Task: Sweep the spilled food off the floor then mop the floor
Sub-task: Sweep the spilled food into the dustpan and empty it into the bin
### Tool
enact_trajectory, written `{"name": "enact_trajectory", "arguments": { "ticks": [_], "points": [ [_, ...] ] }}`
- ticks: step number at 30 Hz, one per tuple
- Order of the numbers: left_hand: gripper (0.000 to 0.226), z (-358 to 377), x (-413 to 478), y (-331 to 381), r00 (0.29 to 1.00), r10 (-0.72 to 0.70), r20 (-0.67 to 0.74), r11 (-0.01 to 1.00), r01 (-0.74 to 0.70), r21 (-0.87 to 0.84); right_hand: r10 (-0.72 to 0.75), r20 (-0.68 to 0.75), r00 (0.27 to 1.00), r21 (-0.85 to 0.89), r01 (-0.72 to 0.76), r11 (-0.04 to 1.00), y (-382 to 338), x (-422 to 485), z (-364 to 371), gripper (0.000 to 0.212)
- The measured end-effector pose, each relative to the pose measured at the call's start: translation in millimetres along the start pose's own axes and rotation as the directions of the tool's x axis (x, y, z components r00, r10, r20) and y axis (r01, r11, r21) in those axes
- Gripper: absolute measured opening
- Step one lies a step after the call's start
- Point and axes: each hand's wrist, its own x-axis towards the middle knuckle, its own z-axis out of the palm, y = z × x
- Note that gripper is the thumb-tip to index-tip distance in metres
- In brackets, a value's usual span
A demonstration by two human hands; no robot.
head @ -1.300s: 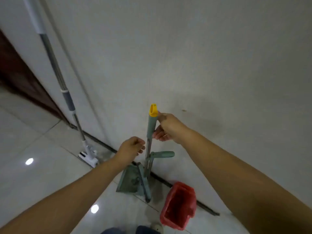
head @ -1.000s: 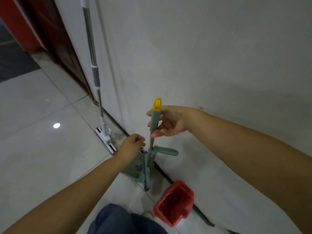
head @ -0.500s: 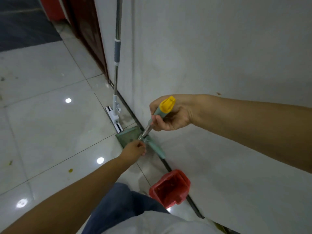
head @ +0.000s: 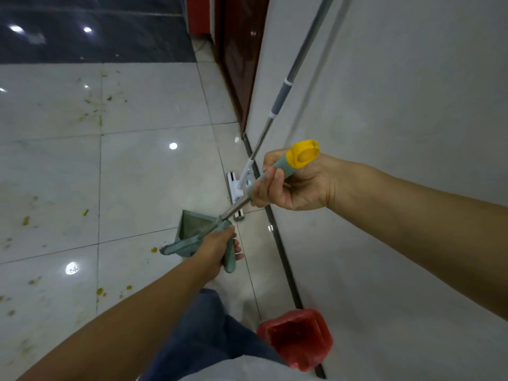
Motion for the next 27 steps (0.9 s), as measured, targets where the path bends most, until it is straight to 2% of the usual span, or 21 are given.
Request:
{"name": "enact_trajectory", "arguments": {
  "ticks": [4,9,12,14,18,21,24,27],
  "points": [
    [0.024,-40,22,36,0.998,0.055,-0.019,0.998,-0.054,0.037,0.06,0.023,0.998,-0.057,-0.059,0.997,-32,31,28,0.035],
    [0.025,-99,53,99,0.991,0.13,-0.034,0.969,-0.12,0.215,0.139,0.024,0.99,-0.082,-0.136,0.987,-68,80,73,0.059],
    [0.023,-135,67,136,0.986,0.163,-0.048,0.929,-0.137,0.343,0.242,-0.048,0.969,-0.15,-0.246,0.958,-93,115,99,0.057],
    [0.021,-155,74,161,0.977,0.203,-0.068,0.905,-0.161,0.395,0.269,-0.117,0.956,-0.295,-0.292,0.91,-109,133,121,0.045],
    [0.024,-191,89,204,0.965,0.239,-0.108,0.879,-0.168,0.446,0.173,-0.227,0.958,-0.572,-0.275,0.773,-136,159,163,0.015],
    [0.028,-216,98,233,0.953,0.236,-0.191,0.868,-0.118,0.483,0.148,-0.236,0.96,-0.671,-0.271,0.69,-155,181,182,0.021],
    [0.031,-235,108,258,0.943,0.209,-0.26,0.861,-0.052,0.505,0.133,-0.207,0.969,-0.763,-0.245,0.598,-178,210,197,0.015],
    [0.031,-256,120,281,0.921,0.249,-0.299,0.755,0.009,0.656,0.07,-0.189,0.98,-0.851,-0.199,0.486,-201,235,216,0.006]
  ]
}}
